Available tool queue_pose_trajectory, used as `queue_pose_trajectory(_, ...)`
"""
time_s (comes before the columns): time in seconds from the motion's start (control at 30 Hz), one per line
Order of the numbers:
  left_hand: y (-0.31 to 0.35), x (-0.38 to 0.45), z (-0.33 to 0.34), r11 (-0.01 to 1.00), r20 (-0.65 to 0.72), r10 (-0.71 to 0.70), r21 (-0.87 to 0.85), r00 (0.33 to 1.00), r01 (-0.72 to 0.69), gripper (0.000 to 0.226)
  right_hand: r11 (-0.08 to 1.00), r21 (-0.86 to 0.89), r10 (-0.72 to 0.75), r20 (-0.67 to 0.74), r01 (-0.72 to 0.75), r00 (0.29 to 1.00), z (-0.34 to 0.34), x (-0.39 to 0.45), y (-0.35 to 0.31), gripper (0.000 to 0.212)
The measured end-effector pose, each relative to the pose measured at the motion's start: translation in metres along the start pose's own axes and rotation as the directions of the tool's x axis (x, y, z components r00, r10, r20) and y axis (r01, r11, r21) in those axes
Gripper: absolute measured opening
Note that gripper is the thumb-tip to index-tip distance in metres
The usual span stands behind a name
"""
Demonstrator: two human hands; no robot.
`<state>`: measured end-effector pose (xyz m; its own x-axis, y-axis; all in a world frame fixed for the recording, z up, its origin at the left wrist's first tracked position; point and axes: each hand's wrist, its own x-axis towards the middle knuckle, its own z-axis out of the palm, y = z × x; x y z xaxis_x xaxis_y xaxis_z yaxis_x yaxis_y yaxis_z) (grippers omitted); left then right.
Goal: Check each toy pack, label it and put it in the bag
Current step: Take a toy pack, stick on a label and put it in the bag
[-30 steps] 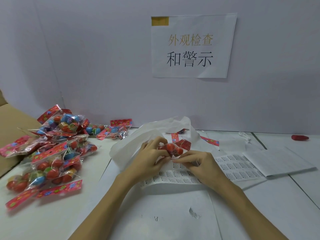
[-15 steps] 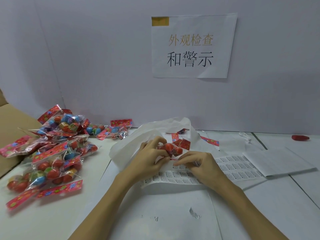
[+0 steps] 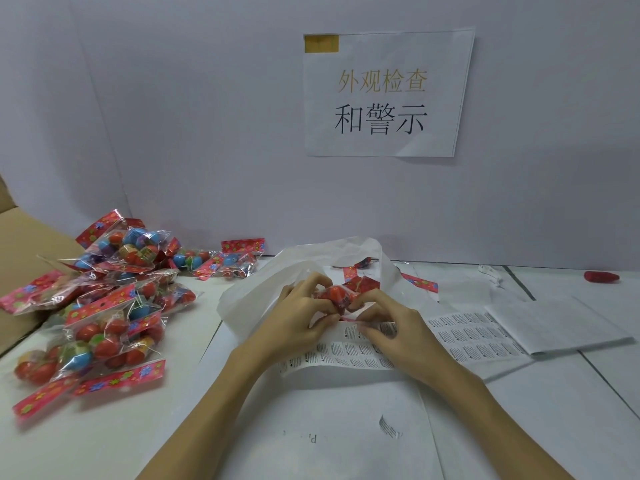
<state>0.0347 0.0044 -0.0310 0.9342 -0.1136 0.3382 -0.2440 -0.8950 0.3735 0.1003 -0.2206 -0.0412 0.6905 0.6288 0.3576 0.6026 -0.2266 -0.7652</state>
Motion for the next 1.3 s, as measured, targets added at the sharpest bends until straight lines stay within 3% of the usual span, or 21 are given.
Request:
queue_pose_trajectory(0.17,0.0,0.0,0.0,1.0,-0.002,0.005,0.001,1.0,-0.005,0.017,1.0,-0.002,-0.031,-0.001,0.031,1.0,0.001,0.0,-0.002,0.021)
queue_pose_trajectory(0.7,-0.002,0.002,0.0,0.999,-0.016,0.026,-0.025,1.0,-0.026,0.016,0.999,-0.03,0.016,0.01,-0.016,1.0,0.003,0.0,-0.004,0.016)
queue_pose_trajectory(0.83,-0.004,0.001,0.0,0.996,-0.057,0.004,-0.087,0.998,-0.009,0.013,0.99,0.114,0.093,-0.095,-0.082,0.991,0.001,0.002,-0.007,0.016)
queue_pose_trajectory(0.9,0.001,0.002,-0.003,0.976,-0.115,-0.05,-0.218,0.992,0.024,0.013,0.968,0.229,0.146,-0.194,-0.1,0.97,-0.004,0.005,-0.01,0.013)
queue_pose_trajectory(0.97,0.008,0.003,-0.01,0.927,-0.225,-0.116,-0.375,0.967,0.024,0.012,0.9,0.423,0.23,-0.259,-0.104,0.938,-0.009,0.005,-0.014,0.016)
queue_pose_trajectory(1.07,0.016,0.005,-0.022,0.799,-0.38,-0.27,-0.601,0.885,-0.015,0.013,0.697,0.711,0.35,-0.228,-0.09,0.909,-0.015,0.003,-0.023,0.012)
queue_pose_trajectory(1.17,0.02,0.001,-0.035,0.556,-0.365,-0.429,-0.828,0.827,-0.077,0.018,0.576,0.815,0.358,-0.189,-0.057,0.914,-0.017,0.002,-0.031,0.021)
queue_pose_trajectory(1.23,0.024,-0.001,-0.039,0.43,-0.306,-0.428,-0.896,0.851,-0.105,0.027,0.575,0.818,0.331,-0.216,-0.014,0.919,-0.018,0.001,-0.036,0.041)
queue_pose_trajectory(1.3,0.03,-0.001,-0.037,0.368,-0.256,-0.379,-0.923,0.889,-0.109,0.035,0.59,0.806,0.297,-0.261,0.038,0.918,-0.017,0.001,-0.041,0.054)
